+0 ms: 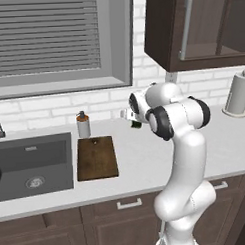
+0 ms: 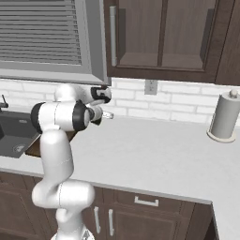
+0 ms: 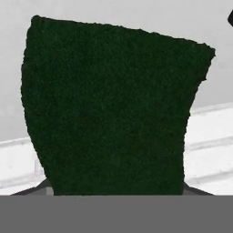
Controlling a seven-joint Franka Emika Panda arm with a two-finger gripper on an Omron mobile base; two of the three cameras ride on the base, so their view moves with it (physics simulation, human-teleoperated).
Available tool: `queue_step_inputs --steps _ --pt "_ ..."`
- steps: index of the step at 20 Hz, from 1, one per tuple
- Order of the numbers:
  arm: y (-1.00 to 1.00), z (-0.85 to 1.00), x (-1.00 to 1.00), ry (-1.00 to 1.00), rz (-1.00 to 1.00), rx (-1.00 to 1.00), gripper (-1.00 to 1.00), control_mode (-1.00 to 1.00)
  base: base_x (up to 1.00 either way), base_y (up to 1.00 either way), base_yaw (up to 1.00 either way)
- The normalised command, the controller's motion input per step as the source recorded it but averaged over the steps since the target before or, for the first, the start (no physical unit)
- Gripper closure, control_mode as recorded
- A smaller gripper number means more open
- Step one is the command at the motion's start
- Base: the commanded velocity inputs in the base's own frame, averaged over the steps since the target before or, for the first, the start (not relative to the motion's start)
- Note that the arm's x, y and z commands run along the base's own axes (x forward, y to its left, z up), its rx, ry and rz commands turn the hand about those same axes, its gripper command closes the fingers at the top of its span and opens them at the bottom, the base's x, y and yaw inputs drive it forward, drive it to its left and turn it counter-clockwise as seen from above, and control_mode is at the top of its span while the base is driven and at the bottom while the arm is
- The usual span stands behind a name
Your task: Pick up the sponge from the counter and clean the cutting board by briefly scrubbing or pressing down on the cutting board. Once finished, release the sponge.
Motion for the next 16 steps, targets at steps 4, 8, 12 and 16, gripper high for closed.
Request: queue_step_inputs --steps 4,8,12,16 --pt "0.82 0.02 -0.23 0.04 -0.10 0.00 1.00 -1.00 0.00 0.00 0.00" --pt "1.00 0.00 -0.20 0.02 0.00 0.00 1.00 -1.00 0.00 0.00 0.00" --pt "1.00 0.00 -0.05 0.00 0.00 0.00 1.00 -1.00 0.00 0.00 0.00" --pt "1.00 -0.12 -0.01 0.01 0.00 0.00 1.00 -1.00 0.00 0.00 0.00"
